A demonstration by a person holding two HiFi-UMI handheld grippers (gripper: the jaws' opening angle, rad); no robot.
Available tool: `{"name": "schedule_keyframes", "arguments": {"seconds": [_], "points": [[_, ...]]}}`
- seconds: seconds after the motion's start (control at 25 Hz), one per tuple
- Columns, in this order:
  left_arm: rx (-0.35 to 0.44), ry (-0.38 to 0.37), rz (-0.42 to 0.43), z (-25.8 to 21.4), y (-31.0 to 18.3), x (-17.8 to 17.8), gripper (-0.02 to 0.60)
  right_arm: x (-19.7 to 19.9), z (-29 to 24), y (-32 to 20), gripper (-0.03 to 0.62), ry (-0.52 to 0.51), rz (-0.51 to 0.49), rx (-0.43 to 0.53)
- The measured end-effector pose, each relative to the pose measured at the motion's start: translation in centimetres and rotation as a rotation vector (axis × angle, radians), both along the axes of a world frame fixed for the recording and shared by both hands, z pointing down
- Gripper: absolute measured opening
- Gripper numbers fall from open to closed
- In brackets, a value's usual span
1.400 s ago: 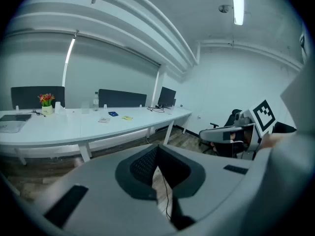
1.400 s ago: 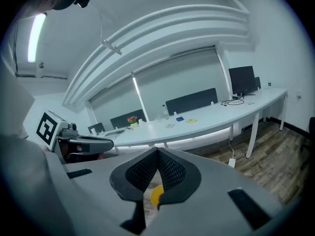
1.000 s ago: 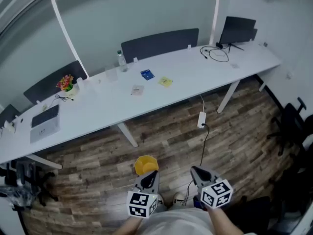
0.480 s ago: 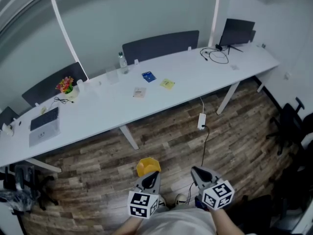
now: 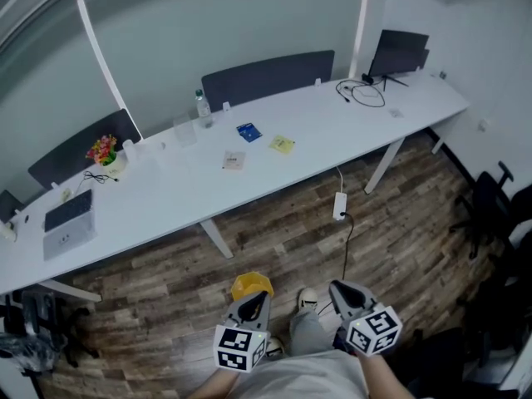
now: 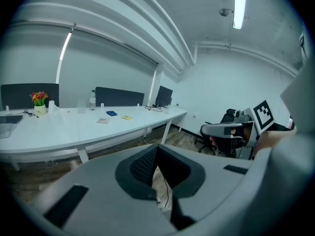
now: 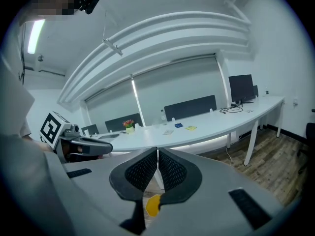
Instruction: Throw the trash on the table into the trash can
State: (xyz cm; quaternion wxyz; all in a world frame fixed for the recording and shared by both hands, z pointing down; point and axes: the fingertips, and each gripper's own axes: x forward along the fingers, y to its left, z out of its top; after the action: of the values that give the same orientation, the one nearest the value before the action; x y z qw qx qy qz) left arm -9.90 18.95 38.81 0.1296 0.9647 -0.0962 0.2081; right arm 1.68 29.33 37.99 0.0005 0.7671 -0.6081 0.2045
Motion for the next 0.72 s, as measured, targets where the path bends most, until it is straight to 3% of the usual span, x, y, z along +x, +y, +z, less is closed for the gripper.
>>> {"name": "schedule_keyframes", "arguments": {"seconds": [0.28, 0.72], "points": [[0.004, 0.011, -0.035, 0.9, -4.3, 5.0, 0.000, 6.3, 1.3, -4.2, 0.033, -0.005, 0.000, 0.008], [-0.001, 0.039, -0.136, -0.2, -14.4, 20.2, 0.000, 20.5, 0.1, -15.9, 0.032, 0.053, -0.141, -0.032]]}}
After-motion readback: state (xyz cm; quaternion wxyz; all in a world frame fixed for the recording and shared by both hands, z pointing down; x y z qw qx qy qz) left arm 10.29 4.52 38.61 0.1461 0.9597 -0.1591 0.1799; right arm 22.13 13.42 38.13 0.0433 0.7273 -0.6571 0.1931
